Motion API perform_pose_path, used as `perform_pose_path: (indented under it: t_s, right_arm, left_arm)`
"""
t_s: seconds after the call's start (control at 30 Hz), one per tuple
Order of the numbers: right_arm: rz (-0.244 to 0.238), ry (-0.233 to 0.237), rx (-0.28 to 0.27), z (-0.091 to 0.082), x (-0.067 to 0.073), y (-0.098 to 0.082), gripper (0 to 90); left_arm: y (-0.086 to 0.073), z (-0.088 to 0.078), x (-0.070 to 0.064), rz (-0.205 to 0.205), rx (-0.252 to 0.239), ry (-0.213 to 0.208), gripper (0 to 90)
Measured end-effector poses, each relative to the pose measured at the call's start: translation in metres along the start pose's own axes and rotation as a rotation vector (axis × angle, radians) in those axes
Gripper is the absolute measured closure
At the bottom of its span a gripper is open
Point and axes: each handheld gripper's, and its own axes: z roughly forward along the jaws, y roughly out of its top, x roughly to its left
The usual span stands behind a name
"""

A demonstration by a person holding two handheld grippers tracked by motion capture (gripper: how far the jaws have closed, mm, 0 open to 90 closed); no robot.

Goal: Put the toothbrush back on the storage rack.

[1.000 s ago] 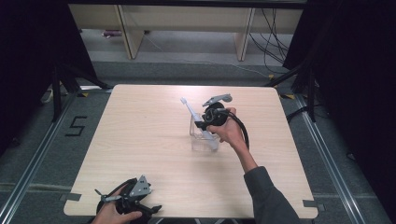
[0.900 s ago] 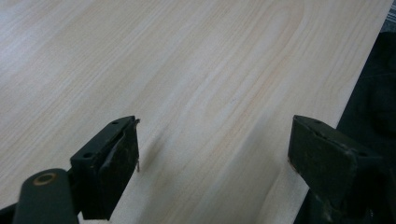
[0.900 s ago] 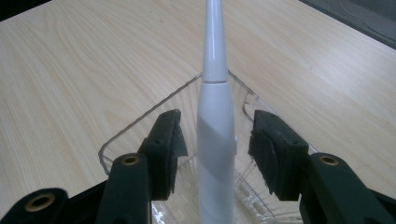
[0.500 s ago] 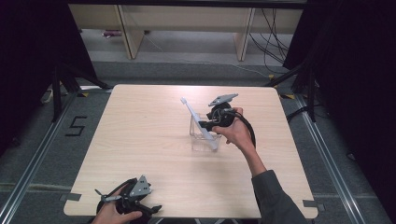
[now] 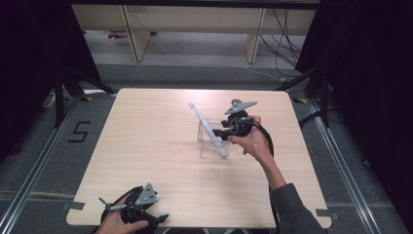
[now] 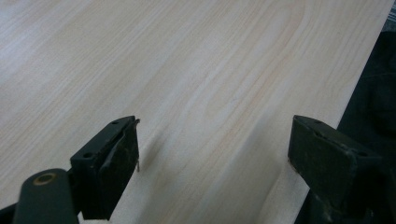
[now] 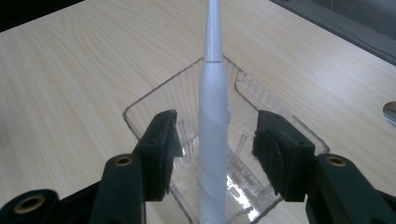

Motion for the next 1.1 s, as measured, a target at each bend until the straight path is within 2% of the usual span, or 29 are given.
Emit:
perform_pose_path:
  t_s: [0.07,0.1,0.13,0.17,0.23,0.27,0.37,0.4,0.5,0.6,0.63,0.77,0.8,0.83,0.9,0.97,1.0,1.1]
  right_arm:
    - [0.005,0.008,0.009,-0.004,-0.001,-0.001,48.8]
    - [0.018,0.001,-0.006,-0.005,0.0,-0.002,48.6]
    - [0.014,0.002,0.006,-0.007,-0.001,-0.002,48.6]
    - [-0.007,-0.004,-0.021,-0.007,-0.002,-0.004,48.5]
    - [0.026,0.001,-0.012,-0.011,0.001,-0.006,48.0]
    - [0.004,-0.007,-0.022,-0.011,-0.001,-0.006,48.0]
    - [0.017,-0.007,-0.005,-0.018,-0.001,-0.009,47.5]
    - [0.002,-0.006,-0.013,-0.019,-0.003,-0.01,47.5]
    - [0.014,-0.006,-0.02,-0.023,-0.003,-0.014,47.3]
    - [0.005,-0.007,-0.034,-0.026,-0.005,-0.016,47.1]
    - [0.022,0.004,-0.035,-0.027,-0.004,-0.017,46.7]
    - [0.036,0.001,-0.043,-0.03,-0.002,-0.021,45.8]
    - [0.034,-0.004,-0.044,-0.031,-0.002,-0.021,45.4]
    - [0.011,-0.006,-0.052,-0.032,-0.004,-0.022,45.4]
    - [0.018,0.012,-0.057,-0.033,-0.004,-0.023,44.7]
    - [0.025,-0.004,-0.059,-0.035,-0.004,-0.024,43.9]
    - [0.012,-0.014,-0.066,-0.036,-0.005,-0.024,43.6]
    - [0.014,-0.015,-0.08,-0.038,-0.007,-0.024,41.4]
  left_arm:
    - [0.0,0.0,0.001,0.014,0.001,0.001,15.7]
    - [0.0,0.0,0.001,0.012,0.001,0.0,15.7]
    - [0.0,0.0,0.001,0.011,0.002,0.0,15.7]
    - [0.0,0.0,0.001,0.014,0.002,0.001,15.7]
    - [0.0,0.0,0.001,0.013,0.002,0.001,15.7]
    - [0.0,0.0,0.001,0.014,0.002,0.001,15.7]
    - [0.0,0.0,0.001,0.015,0.002,-0.002,15.7]
    - [0.0,0.0,0.0,0.008,-0.001,-0.005,15.7]
    - [0.0,0.0,0.001,0.013,0.003,-0.002,15.7]
    - [0.001,0.0,0.001,0.012,0.009,-0.004,15.7]
    - [0.0,0.0,0.001,0.011,0.009,-0.004,15.7]
    - [0.0,0.0,0.001,0.012,0.011,-0.004,15.7]
    - [0.0,0.001,0.001,0.001,0.009,-0.004,15.7]
    - [0.001,0.0,0.001,0.016,0.007,-0.002,15.7]
    - [0.0,0.0,0.0,-0.002,0.0,0.001,15.7]
    - [0.0,0.0,0.001,0.016,0.002,0.002,15.7]
    - [0.0,0.0,0.001,0.013,0.002,0.002,15.7]
    - [0.0,0.0,0.0,-0.002,0.001,0.001,15.7]
